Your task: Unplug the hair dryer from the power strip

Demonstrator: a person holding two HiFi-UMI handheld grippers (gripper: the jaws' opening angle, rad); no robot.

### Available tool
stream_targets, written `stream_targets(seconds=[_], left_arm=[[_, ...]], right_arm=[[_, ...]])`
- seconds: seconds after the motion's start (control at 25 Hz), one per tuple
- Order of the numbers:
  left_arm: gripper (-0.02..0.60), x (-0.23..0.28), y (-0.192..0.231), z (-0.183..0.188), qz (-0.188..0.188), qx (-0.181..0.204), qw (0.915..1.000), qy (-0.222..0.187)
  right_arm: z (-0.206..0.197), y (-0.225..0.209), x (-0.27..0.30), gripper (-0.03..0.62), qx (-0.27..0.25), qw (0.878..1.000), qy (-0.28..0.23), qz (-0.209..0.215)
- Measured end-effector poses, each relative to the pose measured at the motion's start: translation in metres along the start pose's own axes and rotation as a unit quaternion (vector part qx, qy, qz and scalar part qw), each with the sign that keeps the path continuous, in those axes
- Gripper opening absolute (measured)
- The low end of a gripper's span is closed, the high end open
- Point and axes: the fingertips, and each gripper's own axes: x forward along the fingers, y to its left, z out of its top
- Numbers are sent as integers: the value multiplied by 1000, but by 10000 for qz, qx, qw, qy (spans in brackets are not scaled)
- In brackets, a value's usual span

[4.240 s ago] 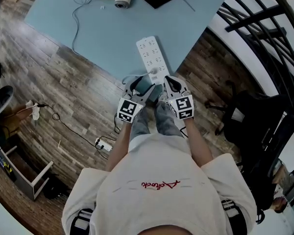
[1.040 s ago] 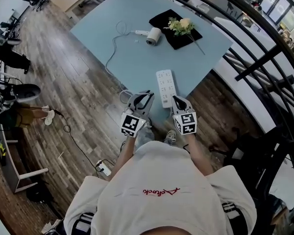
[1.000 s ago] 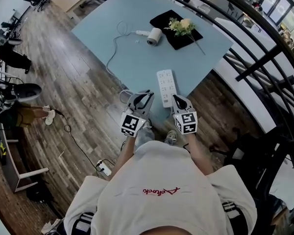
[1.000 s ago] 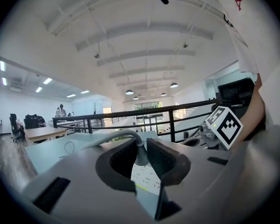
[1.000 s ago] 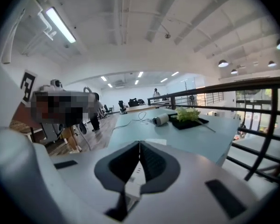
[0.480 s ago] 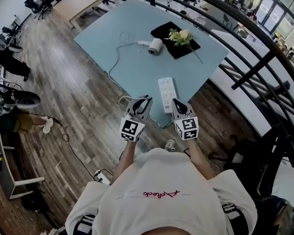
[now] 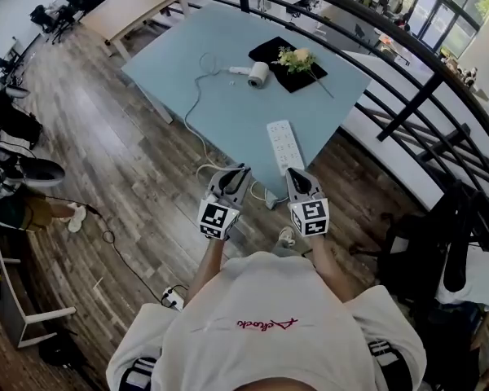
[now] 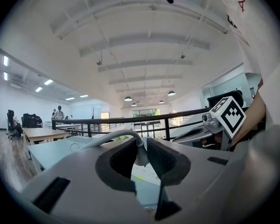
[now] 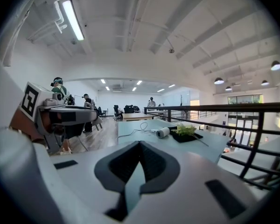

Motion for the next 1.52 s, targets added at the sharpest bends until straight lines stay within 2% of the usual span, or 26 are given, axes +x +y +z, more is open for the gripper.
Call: stream_targets(seconds=[0.52,0.84,1.52], left_arm=[[64,-87,-42,-7,-435,38,9990,-60],[64,-122,-70,-10,-558,-2,9984,-57],[64,-120,-109,-1,-638,42,9978,-147]], right_arm=[[-18,66,-85,17,60,9986,-16,-533],[-34,91,-127,17,93,9977,19,-675],[-32,83,-165,17,-24,9969,-44,-791]])
